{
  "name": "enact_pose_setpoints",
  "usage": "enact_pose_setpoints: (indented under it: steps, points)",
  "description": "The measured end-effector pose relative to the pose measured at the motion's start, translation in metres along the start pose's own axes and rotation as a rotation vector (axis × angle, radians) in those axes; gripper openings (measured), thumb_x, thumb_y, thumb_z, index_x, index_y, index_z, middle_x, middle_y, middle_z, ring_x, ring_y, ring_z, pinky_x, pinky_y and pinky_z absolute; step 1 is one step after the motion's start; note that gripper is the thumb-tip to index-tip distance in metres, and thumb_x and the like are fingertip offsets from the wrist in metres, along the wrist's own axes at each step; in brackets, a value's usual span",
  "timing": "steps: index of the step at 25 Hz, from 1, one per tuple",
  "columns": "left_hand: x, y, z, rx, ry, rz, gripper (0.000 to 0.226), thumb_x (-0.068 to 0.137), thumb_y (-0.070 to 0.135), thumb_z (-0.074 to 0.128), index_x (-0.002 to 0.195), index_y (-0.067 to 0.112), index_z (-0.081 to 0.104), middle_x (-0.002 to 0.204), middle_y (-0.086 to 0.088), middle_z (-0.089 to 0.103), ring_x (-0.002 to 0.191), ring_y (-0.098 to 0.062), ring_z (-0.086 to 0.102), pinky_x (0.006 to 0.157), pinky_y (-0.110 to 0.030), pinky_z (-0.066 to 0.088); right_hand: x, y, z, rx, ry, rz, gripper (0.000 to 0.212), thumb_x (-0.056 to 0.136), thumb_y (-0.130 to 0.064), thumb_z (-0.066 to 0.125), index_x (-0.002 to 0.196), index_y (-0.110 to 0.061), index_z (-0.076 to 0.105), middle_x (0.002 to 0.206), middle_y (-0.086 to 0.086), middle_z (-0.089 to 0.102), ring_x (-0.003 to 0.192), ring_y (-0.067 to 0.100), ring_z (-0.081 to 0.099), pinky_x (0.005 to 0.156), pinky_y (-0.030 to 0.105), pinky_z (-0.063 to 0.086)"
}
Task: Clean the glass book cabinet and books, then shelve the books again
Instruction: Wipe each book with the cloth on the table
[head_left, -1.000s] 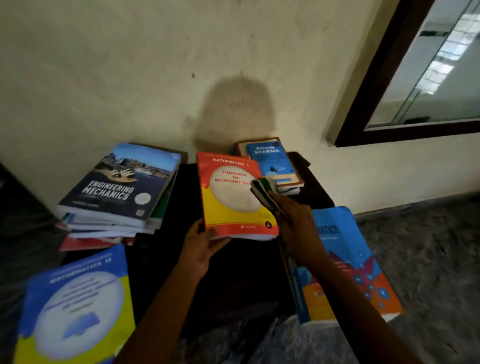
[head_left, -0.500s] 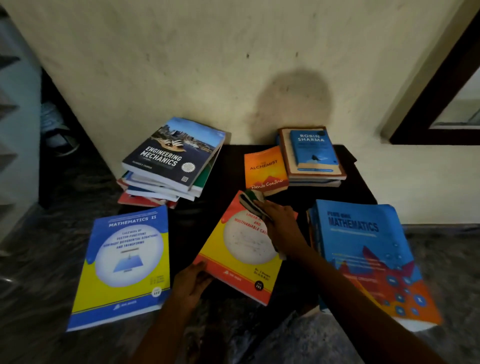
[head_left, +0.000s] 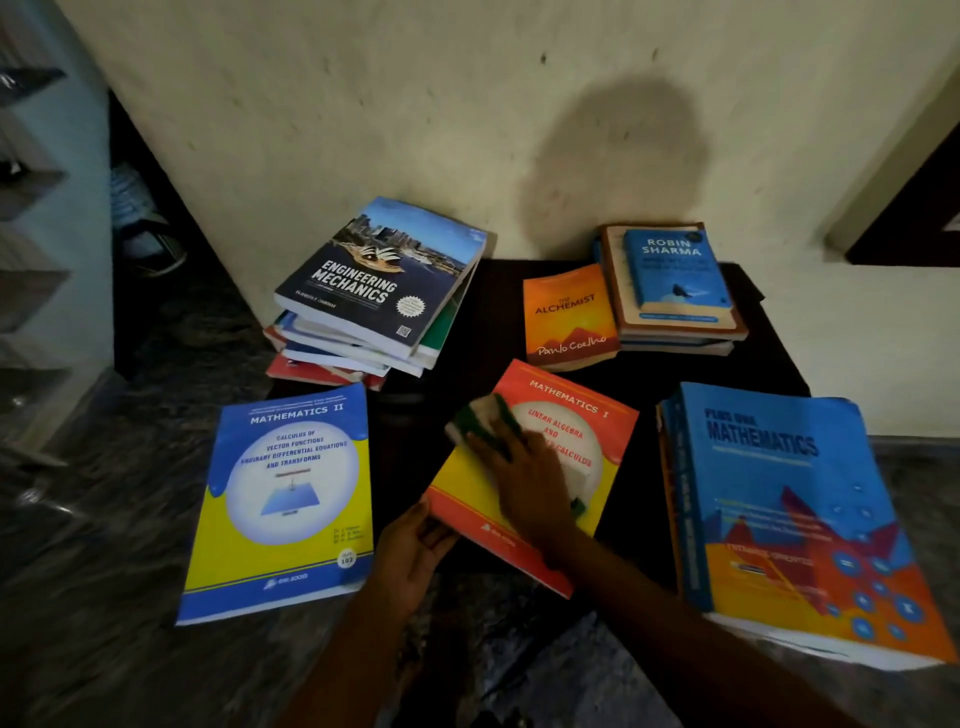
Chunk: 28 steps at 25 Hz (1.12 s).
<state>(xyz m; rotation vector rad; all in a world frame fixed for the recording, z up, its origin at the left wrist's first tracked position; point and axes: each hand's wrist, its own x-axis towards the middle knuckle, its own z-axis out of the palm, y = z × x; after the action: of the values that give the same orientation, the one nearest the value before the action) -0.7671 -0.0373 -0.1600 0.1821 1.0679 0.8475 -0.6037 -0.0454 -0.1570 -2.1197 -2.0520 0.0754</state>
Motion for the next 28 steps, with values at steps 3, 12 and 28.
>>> enact_pose_setpoints:
  steps: [3,12,28]
  points:
    - [-0.007,0.001,0.003,0.038,-0.012,0.014,0.02,0.097,0.007,0.039,0.092,0.004,0.059,0.064,-0.009,0.07,0.055,-0.016,0.068,0.049,-0.025,0.056,-0.057,-0.035,0.006,0.133,0.045,-0.145,0.059,0.072,-0.029,0.046,0.13,-0.039,0.042,0.131,0.0,0.056,0.095,0.025,0.046,0.068,0.028,0.042]
    - [-0.006,-0.009,0.006,0.139,-0.005,0.079,0.012,0.093,0.001,0.049,0.096,0.008,0.058,0.076,-0.005,0.07,0.059,-0.01,0.068,0.054,-0.022,0.056,-0.009,0.097,-0.026,-0.039,0.071,0.398,0.054,0.09,-0.022,0.028,0.144,-0.026,0.032,0.148,0.017,0.032,0.124,0.047,0.034,0.098,0.052,0.034]
    - [-0.085,-0.011,0.097,0.646,0.016,0.978,0.03,0.083,0.019,0.071,0.102,0.012,0.048,0.085,-0.006,0.064,0.077,-0.025,0.063,0.07,-0.032,0.053,-0.094,0.063,-0.105,0.538,0.478,0.168,0.054,0.076,-0.001,0.045,0.126,-0.021,0.054,0.125,0.012,0.059,0.111,0.035,0.055,0.094,0.043,0.043]
